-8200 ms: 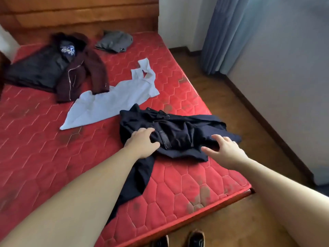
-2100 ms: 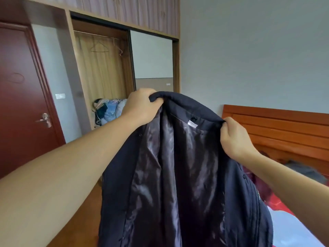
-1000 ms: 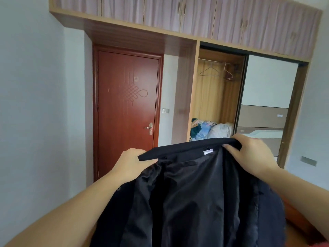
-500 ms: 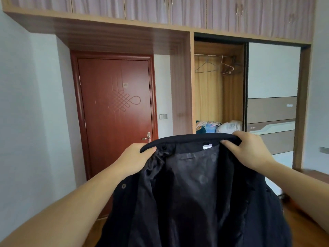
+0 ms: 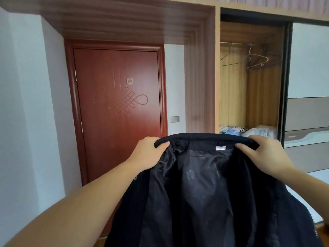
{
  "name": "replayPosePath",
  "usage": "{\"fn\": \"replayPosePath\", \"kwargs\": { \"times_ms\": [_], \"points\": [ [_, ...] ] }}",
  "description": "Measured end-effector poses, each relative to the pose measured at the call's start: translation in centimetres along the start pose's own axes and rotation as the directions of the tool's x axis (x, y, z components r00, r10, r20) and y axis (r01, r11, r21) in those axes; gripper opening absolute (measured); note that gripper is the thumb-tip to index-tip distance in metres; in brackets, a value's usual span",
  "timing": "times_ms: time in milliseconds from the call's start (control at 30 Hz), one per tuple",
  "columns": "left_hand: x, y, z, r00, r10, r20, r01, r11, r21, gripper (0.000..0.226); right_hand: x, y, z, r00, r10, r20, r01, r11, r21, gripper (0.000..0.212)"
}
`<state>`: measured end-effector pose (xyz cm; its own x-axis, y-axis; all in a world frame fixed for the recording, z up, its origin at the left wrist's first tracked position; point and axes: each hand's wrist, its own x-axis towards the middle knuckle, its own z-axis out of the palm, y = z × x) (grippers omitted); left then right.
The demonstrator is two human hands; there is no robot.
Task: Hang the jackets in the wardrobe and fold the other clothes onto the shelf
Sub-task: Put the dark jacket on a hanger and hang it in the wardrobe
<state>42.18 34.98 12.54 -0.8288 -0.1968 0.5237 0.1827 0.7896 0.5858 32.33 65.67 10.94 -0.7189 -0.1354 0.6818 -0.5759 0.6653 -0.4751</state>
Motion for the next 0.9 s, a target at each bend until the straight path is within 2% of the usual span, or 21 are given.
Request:
{"fn": "replayPosePath", "kwargs": {
  "times_ms": [133, 233, 300, 367, 633, 800, 900],
  "points": [
    [7.4, -4.2, 3.4, 1.0, 0.016, 0.019, -0.016, 0.999, -0.035, 0.044, 5.5, 2.6, 4.2, 0.999, 0.002, -0.044, -0.006, 0.997, -0.078, 0.018],
    [13.4, -7.0, 6.5, 0.997, 0.054, 0.046, -0.05, 0.996, -0.073, 0.045, 9.3, 4.7, 7.2, 0.995, 0.025, -0.092, -0.034, 0.995, -0.096, 0.009],
    [17.9, -8.3, 8.5, 0.995, 0.067, 0.07, -0.058, 0.991, -0.121, 0.046, 11.9, 6.1, 9.0, 0.992, 0.058, -0.111, -0.07, 0.991, -0.114, 0.016],
    [22.0, -8.8, 11.0, 0.994, 0.08, 0.07, -0.067, 0.984, -0.165, 0.046, 14.4, 7.8, 10.1, 0.986, 0.11, -0.129, -0.126, 0.984, -0.129, 0.013],
    [35.1, -5.2, 23.2, 0.971, 0.171, 0.169, -0.089, 0.908, -0.408, 0.04, 20.8, 17.0, 9.8, 0.907, 0.32, -0.273, -0.349, 0.935, -0.063, 0.008],
    [41.9, -2.1, 31.5, 0.972, 0.157, 0.174, -0.064, 0.893, -0.445, 0.035, 25.3, 25.1, 10.2, 0.881, 0.375, -0.287, -0.395, 0.918, -0.014, 0.01],
    [46.7, 0.5, 36.7, 0.982, 0.131, 0.135, -0.053, 0.88, -0.473, 0.036, 29.5, 31.0, 10.7, 0.881, 0.369, -0.297, -0.369, 0.928, 0.059, 0.013]
  ]
}}
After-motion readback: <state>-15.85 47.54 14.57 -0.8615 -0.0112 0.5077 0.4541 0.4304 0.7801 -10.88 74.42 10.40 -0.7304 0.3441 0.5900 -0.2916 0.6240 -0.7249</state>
